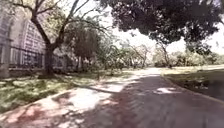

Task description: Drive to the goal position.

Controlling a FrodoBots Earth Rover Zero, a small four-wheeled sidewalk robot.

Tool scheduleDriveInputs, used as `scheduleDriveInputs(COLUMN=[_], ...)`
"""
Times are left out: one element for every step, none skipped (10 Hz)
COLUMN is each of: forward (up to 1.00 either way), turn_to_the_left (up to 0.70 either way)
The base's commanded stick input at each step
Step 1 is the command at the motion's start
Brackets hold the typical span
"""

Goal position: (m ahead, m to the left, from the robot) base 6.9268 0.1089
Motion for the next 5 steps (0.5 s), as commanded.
scheduleDriveInputs(forward=[0.70,0.70,0.70,0.70,0.70], turn_to_the_left=[-0.13,-0.23,-0.32,-0.28,-0.19])
